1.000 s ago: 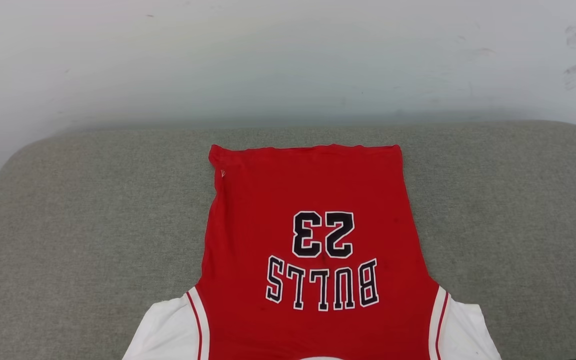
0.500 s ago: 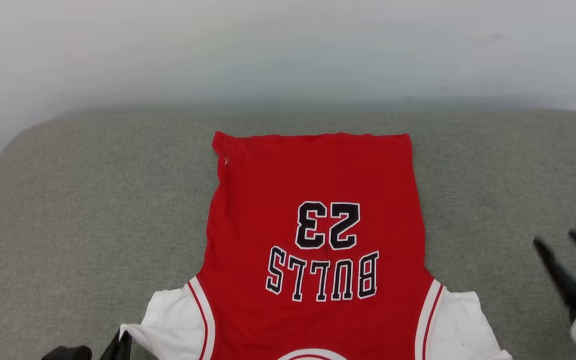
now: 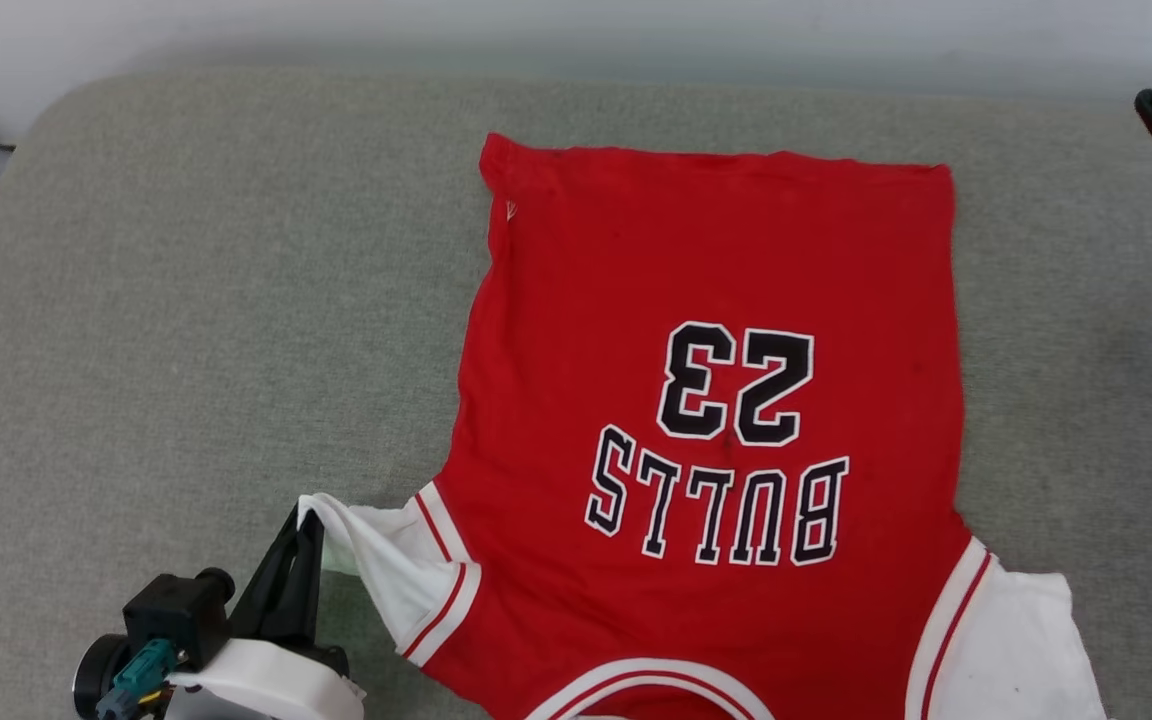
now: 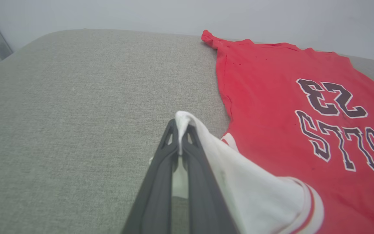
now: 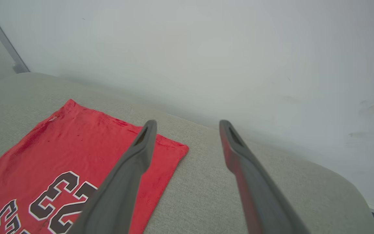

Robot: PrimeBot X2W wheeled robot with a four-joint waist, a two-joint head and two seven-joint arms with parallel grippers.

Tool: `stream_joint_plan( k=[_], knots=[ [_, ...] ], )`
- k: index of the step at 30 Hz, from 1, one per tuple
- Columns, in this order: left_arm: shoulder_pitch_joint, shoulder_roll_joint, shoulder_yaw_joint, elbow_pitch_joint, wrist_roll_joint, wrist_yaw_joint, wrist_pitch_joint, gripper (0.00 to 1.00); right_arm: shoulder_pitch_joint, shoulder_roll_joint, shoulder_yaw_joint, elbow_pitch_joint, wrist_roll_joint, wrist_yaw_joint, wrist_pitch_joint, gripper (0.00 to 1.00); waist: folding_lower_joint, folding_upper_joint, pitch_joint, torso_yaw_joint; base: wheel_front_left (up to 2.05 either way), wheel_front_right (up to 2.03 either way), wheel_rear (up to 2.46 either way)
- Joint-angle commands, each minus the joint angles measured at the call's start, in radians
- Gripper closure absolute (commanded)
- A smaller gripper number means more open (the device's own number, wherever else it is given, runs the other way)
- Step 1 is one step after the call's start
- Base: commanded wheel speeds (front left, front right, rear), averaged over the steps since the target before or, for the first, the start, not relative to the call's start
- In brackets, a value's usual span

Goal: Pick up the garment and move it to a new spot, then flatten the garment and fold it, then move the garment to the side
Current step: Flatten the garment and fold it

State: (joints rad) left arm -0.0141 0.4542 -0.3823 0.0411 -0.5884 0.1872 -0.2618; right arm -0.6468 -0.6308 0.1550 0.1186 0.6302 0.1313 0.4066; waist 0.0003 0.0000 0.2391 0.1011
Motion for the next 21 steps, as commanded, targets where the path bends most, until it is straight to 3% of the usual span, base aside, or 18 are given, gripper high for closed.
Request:
stream_joint_plan(
  k=[1,11,16,21],
  knots=[
    [-0.019,-0.01,0.005,-0.007,0.012,-0.002,-0.005,1.0,-0.035,0.0,0.011,0.024,0.002,-0.001,0.04,0.0,-0.0003,0.0,0.061,0.051,0.0,0.0,0.0],
    [-0.087,-0.114,0.033,-0.042,0.089,-0.049,-0.004,1.0,-0.325,-0.014,0.09,0.234,0.035,-0.001,0.487,0.0,-0.0003,0.0,0.217,0.144,0.0,0.0,0.0],
    [-0.116,-0.16,0.05,-0.047,0.124,-0.079,-0.004,1.0,-0.403,-0.008,0.109,0.308,-0.011,-0.001,0.608,0.0,-0.0003,0.0,0.28,0.179,0.0,0.0,0.0],
    [-0.142,-0.199,0.061,-0.041,0.156,-0.11,-0.004,1.0,-0.436,0.011,0.115,0.358,-0.055,-0.001,0.636,0.0,-0.0003,0.0,0.334,0.206,0.0,0.0,0.0]
  ],
)
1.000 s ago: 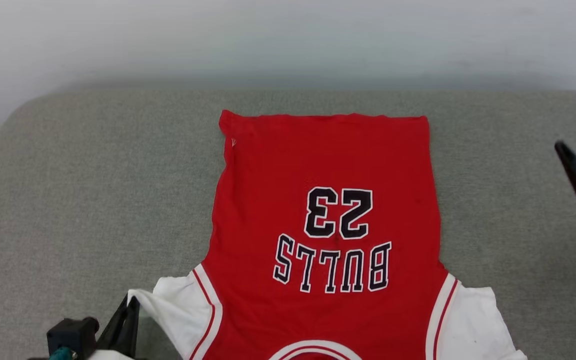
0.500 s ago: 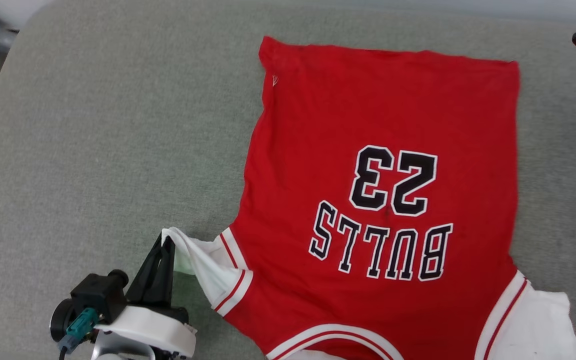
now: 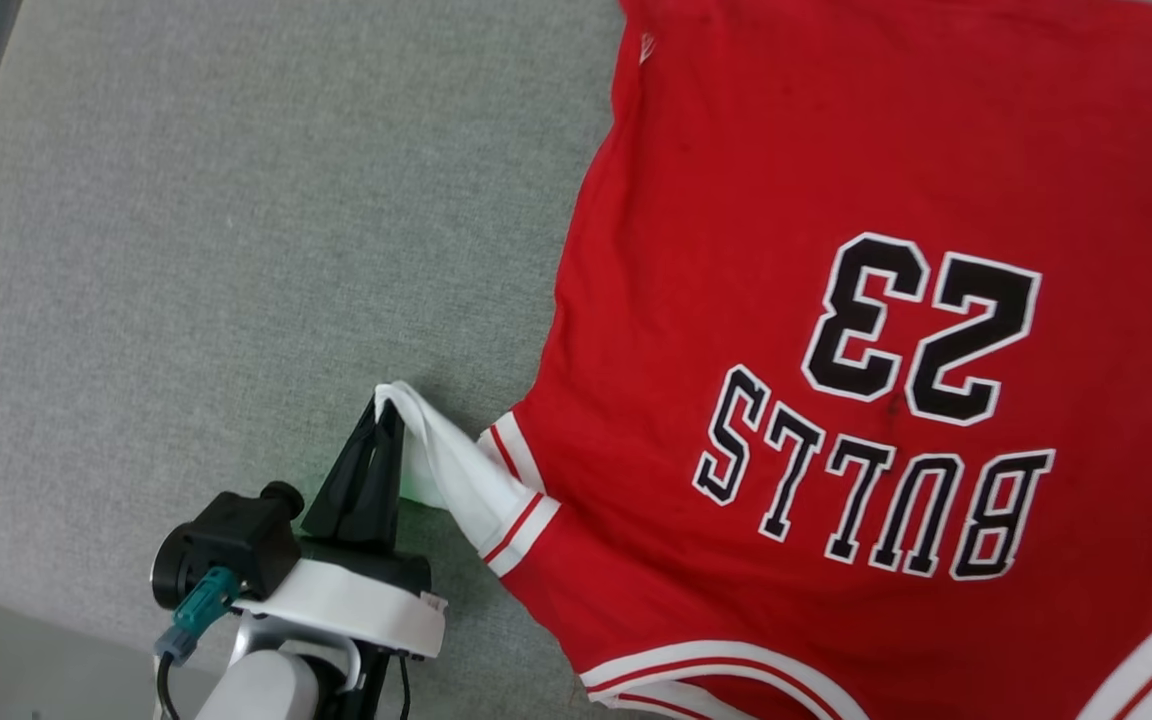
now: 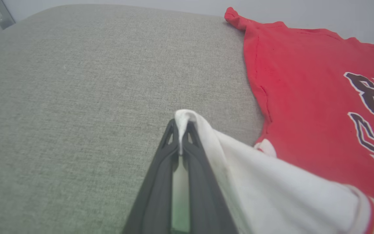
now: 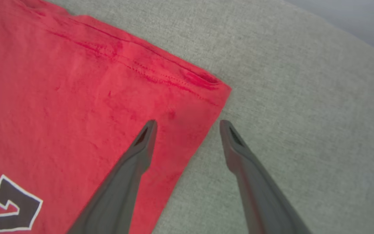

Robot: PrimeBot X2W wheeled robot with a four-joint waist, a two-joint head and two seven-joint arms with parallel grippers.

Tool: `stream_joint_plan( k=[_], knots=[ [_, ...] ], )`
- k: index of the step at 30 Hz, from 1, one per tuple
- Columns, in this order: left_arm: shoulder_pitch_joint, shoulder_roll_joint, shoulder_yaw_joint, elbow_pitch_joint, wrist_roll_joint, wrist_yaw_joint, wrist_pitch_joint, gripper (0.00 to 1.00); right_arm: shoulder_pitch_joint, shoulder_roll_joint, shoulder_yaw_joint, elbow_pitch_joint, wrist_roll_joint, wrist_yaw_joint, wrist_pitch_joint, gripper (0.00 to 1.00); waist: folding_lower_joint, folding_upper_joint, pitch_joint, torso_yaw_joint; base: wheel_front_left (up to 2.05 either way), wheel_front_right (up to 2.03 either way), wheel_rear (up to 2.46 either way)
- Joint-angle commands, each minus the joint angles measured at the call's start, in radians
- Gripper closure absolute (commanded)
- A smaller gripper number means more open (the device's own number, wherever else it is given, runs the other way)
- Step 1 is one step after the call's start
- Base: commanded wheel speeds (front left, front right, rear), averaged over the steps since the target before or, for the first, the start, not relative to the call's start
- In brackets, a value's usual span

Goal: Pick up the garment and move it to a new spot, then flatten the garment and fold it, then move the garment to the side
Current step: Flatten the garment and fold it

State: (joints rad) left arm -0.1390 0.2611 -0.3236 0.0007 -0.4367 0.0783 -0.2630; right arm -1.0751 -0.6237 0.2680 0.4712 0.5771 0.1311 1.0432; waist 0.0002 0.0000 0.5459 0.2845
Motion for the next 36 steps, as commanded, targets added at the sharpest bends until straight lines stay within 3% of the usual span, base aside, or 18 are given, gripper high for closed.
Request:
stream_joint_plan(
  k=[1,10,11,12,21,27,36],
  knots=[
    [-0.022,-0.013,0.004,0.002,0.009,-0.008,-0.002,1.0,-0.002,0.007,0.006,0.015,-0.011,-0.001,0.003,0.0,-0.0002,0.0,0.036,0.027,0.0,0.0,0.0],
    [-0.036,-0.066,0.04,0.041,0.054,-0.061,-0.002,1.0,0.133,0.03,0.034,0.101,-0.008,0.0,0.026,0.0,-0.0002,0.0,0.063,0.042,0.0,0.0,0.0],
    [-0.036,-0.07,0.047,0.044,0.059,-0.064,-0.002,1.0,0.138,0.026,0.035,0.1,-0.007,0.0,0.028,0.6,-0.0002,0.0,0.061,0.042,0.0,0.0,0.0],
    [-0.036,-0.072,0.053,0.046,0.062,-0.067,-0.002,1.0,0.137,0.02,0.036,0.094,-0.008,0.0,0.023,1.0,-0.0002,0.0,0.06,0.041,0.0,0.0,0.0],
    [0.001,-0.094,0.1,0.074,0.094,-0.093,-0.002,1.0,0.078,-0.002,0.072,-0.004,0.03,-0.001,-0.109,1.0,-0.0002,0.0,-0.01,0.006,0.0,0.0,0.0],
    [0.045,-0.09,0.127,0.093,0.109,-0.097,-0.002,1.0,0.123,-0.078,0.137,-0.09,0.104,-0.001,-0.219,1.0,-0.0002,0.0,-0.11,-0.029,0.0,0.0,0.0],
    [0.136,-0.069,0.153,0.11,0.104,-0.084,-0.002,1.0,0.341,-0.213,0.182,-0.238,0.205,-0.001,-0.339,1.0,-0.0002,0.0,-0.254,-0.093,0.0,0.0,0.0]
  ],
)
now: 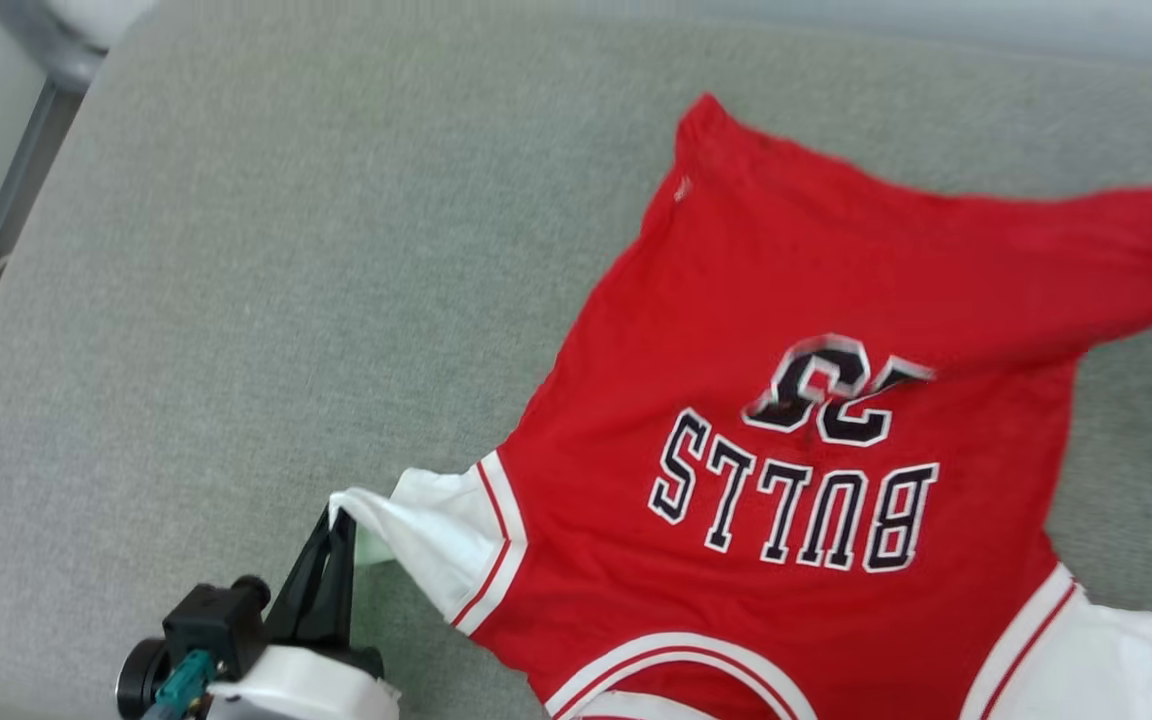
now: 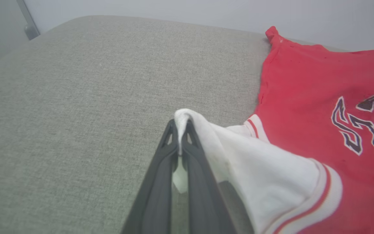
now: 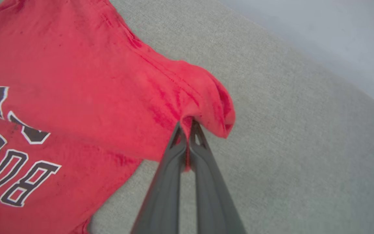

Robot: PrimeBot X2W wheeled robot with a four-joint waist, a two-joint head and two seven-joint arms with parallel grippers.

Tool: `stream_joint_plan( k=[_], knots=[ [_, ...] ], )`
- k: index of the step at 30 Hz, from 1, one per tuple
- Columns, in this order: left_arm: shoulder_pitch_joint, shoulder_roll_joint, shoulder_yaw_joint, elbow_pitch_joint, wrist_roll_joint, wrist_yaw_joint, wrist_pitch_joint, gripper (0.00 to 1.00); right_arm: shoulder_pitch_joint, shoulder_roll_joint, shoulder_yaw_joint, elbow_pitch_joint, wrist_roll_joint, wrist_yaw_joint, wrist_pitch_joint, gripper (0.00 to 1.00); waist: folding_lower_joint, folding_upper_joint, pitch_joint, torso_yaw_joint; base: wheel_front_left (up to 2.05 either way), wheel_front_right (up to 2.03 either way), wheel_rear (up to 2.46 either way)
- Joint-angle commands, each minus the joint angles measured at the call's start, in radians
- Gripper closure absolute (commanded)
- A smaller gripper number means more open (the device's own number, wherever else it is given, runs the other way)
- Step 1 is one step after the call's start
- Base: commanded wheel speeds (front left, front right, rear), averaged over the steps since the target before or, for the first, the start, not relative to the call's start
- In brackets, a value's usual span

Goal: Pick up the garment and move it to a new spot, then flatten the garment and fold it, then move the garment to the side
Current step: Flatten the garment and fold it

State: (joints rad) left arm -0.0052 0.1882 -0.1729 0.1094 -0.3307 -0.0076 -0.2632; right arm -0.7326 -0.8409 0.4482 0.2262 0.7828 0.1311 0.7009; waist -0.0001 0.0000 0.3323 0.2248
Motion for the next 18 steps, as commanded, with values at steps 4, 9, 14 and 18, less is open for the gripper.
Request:
stream_joint_plan(
  k=[4,9,14,18],
  knots=[
    [0.043,0.014,0.009,0.001,-0.006,0.009,-0.001,1.0,0.144,-0.051,-0.026,-0.052,0.034,-0.001,-0.051,1.0,0.0001,0.0,-0.095,-0.064,0.0,0.0,0.0],
    [0.086,0.028,0.017,-0.007,-0.012,0.021,0.003,1.0,0.354,-0.09,-0.087,-0.1,0.058,-0.001,-0.106,1.0,0.0001,0.0,-0.149,-0.099,0.0,0.0,0.0],
    [0.118,0.04,0.022,-0.023,-0.015,0.027,0.012,1.0,0.573,-0.058,-0.189,-0.142,0.063,-0.001,-0.136,1.0,0.0001,0.0,-0.175,-0.128,0.0,0.0,0.0],
    [0.127,0.046,0.025,-0.032,-0.018,0.034,0.017,1.0,0.746,-0.002,-0.27,-0.173,0.054,-0.001,-0.139,1.0,0.0001,0.0,-0.183,-0.144,0.0,0.0,0.0]
  ],
)
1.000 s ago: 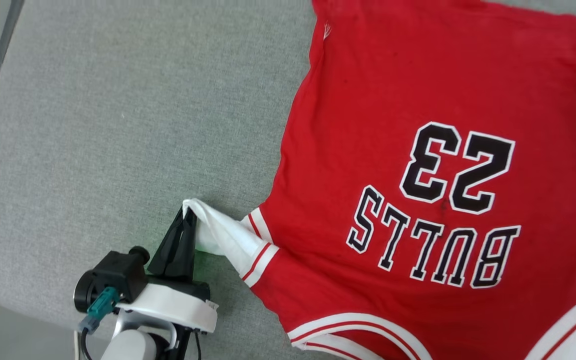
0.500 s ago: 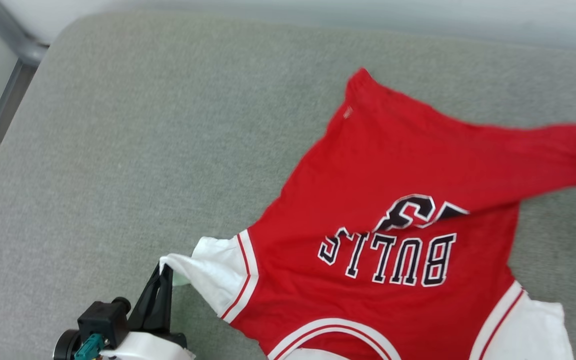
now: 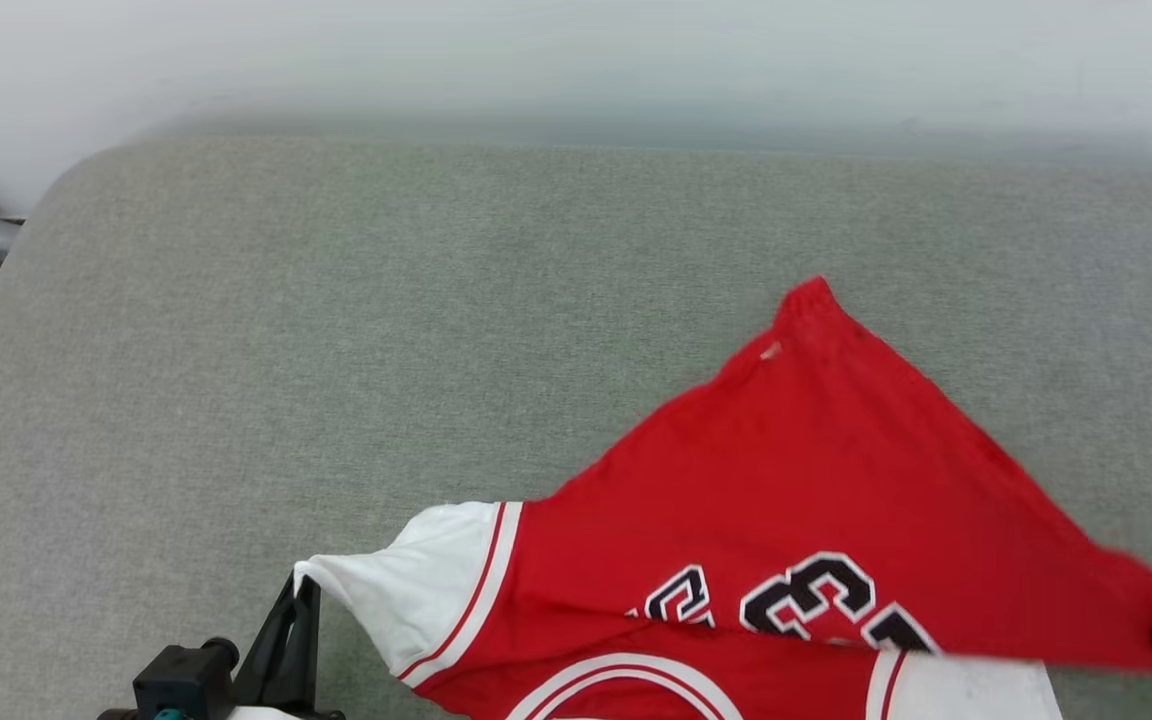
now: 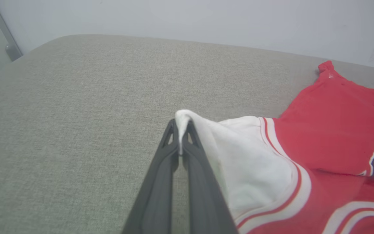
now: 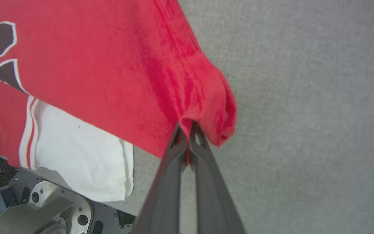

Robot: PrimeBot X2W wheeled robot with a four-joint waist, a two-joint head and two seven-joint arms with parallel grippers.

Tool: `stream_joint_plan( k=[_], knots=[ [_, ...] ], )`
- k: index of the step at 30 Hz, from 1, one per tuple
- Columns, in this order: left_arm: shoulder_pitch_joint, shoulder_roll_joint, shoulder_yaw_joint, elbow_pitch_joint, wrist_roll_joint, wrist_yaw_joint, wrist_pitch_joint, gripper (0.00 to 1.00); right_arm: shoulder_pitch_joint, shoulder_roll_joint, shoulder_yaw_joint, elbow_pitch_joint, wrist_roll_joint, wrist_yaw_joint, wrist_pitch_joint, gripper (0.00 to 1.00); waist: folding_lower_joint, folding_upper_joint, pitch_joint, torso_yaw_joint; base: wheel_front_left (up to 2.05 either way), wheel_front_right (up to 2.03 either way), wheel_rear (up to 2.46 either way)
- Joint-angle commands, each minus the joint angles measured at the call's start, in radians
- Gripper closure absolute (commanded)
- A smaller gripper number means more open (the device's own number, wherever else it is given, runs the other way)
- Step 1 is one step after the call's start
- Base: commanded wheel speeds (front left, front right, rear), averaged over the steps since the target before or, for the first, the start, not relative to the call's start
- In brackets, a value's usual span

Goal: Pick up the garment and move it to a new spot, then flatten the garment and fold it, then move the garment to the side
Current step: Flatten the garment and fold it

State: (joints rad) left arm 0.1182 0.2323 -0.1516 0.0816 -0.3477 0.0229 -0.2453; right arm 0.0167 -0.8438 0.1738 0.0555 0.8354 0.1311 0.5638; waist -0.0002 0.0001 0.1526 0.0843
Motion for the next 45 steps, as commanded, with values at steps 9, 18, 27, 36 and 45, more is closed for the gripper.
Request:
stream_joint_plan(
  k=[9,18,27,36,45],
  knots=[
    [-0.001,0.014,-0.005,-0.003,-0.002,0.004,0.007,1.0,0.257,0.167,-0.102,0.0,-0.069,-0.001,0.028,1.0,0.0002,-0.0001,-0.003,-0.014,0.0,0.0,0.0],
    [-0.003,0.026,-0.009,0.001,0.0,0.011,0.008,1.0,0.247,0.218,-0.158,-0.035,-0.165,-0.001,-0.023,0.0,0.0002,-0.0001,-0.013,-0.021,0.0,0.0,0.0],
    [-0.024,0.029,-0.024,-0.02,0.008,0.016,0.013,1.0,0.031,0.158,-0.218,-0.216,-0.208,-0.001,-0.062,0.0,0.0002,-0.0001,-0.003,-0.006,0.0,0.0,0.0],
    [-0.087,0.016,-0.062,-0.036,0.026,0.007,0.013,1.0,-0.281,0.07,-0.039,-0.253,-0.207,-0.001,0.082,0.0,0.0002,-0.0001,0.065,0.055,0.0,0.0,0.0],
    [-0.151,-0.011,-0.098,-0.034,0.036,-0.003,0.002,1.0,-0.557,0.078,0.197,-0.052,-0.184,-0.001,0.279,0.0,0.0002,-0.0001,0.14,0.117,0.0,0.0,0.0]
  ],
)
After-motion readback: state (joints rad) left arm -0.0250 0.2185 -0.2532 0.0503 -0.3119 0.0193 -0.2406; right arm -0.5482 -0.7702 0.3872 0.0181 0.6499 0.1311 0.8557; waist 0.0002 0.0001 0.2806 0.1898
